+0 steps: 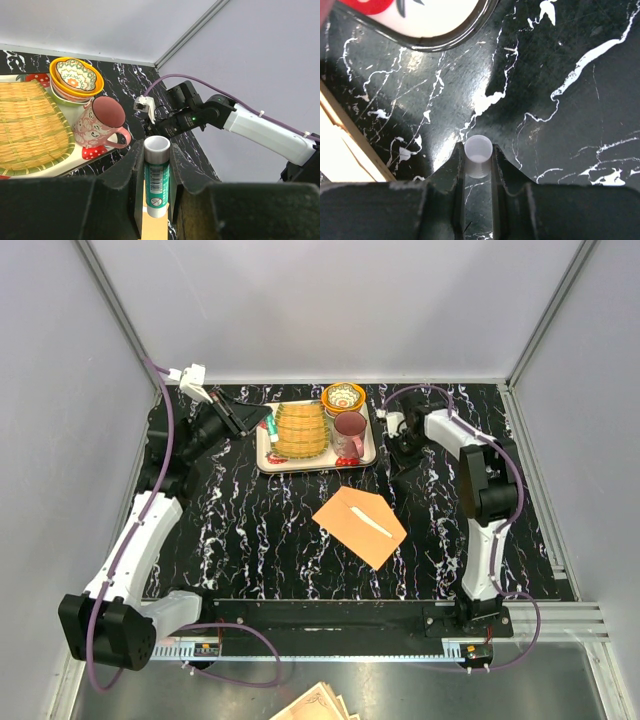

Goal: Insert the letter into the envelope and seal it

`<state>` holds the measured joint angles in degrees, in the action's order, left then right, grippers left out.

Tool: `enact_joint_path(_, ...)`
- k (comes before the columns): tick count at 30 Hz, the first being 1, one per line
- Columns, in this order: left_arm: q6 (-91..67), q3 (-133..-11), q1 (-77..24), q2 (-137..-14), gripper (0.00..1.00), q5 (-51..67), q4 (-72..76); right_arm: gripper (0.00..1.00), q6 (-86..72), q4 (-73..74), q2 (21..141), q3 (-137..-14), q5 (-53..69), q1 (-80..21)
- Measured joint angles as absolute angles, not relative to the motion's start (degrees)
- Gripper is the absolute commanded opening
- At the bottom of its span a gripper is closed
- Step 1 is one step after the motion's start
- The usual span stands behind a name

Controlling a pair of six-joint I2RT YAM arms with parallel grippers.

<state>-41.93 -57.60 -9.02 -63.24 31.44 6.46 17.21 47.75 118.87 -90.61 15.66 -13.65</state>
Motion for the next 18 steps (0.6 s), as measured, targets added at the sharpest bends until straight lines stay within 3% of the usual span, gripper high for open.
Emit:
enact_joint_path(13,-41.93,-57.49,-8.64,-63.51,0.00,31.48,6.39,0.29,16.38,46.09,125.16,-96.09,16.25,-14.44)
enact_joint_path(16,-41.85,-57.49,-8.62,-63.51,0.00,31.48,6.24,0.41,15.77,45.84,126.13,-97.54,17.12,-14.81)
enact_joint_path(17,-41.82,-57.49,-8.58,-63.51,0.00,31.48,6.09,0.50,15.42,45.84,126.39,-97.93,17.30,-14.92)
enact_joint_path(18,-41.80,-57.49,-8.56,-63.51,0.00,31.48,6.02,0.52,15.27,45.80,126.52,-98.19,17.61,-14.98)
